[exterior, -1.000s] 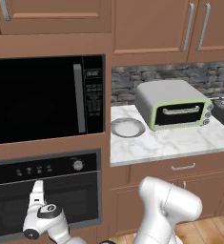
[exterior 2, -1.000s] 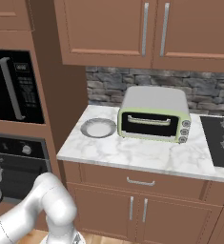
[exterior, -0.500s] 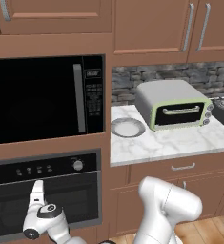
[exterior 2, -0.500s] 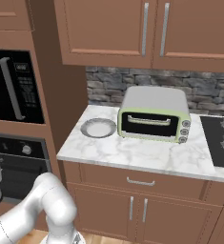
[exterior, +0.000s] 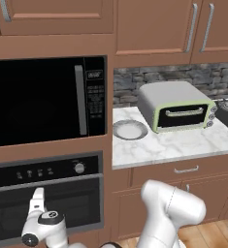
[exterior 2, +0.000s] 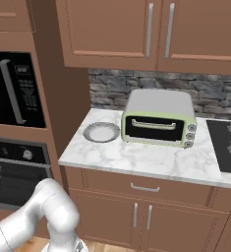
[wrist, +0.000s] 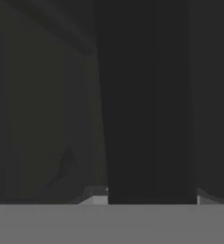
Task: Take the fish from the oven and place it on the plate on the counter.
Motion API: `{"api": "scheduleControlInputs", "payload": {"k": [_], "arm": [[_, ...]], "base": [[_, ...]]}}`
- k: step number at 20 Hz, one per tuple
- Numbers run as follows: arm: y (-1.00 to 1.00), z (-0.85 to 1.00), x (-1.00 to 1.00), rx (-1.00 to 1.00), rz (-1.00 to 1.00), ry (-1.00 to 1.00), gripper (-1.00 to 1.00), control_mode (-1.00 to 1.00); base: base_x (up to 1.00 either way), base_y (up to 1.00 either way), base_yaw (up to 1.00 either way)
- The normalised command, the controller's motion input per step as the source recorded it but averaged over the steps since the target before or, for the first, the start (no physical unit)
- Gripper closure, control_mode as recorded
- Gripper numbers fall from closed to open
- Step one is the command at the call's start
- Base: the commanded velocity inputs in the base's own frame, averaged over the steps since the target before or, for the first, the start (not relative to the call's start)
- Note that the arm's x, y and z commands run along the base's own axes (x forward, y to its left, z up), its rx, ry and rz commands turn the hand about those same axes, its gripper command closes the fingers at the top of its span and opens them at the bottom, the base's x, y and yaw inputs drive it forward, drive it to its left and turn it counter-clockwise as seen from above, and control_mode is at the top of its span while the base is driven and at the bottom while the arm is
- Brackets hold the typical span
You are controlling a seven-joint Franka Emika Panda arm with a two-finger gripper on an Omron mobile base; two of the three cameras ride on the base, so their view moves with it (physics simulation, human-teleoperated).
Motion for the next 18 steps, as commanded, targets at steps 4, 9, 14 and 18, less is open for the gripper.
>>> {"api": "scheduleControlInputs", "payload": {"k": [4, 9, 14, 18], "arm": [[0.0, -0.97, -0.61, 0.0, 0.0, 0.12, 1.0, -1.0], [0.0, -1.0, -0.69, -0.01, 0.0, 0.1, 1.0, -1.0], [0.0, -1.0, -0.78, -0.03, 0.0, 0.0, 1.0, -1.0], [-0.01, -1.0, -0.81, -0.04, 0.0, 0.0, 1.0, -1.0]], "base": [[0.0, 0.0, 0.0], [0.0, 0.0, 0.0], [0.0, 0.0, 0.0], [0.0, 0.0, 0.0]]}}
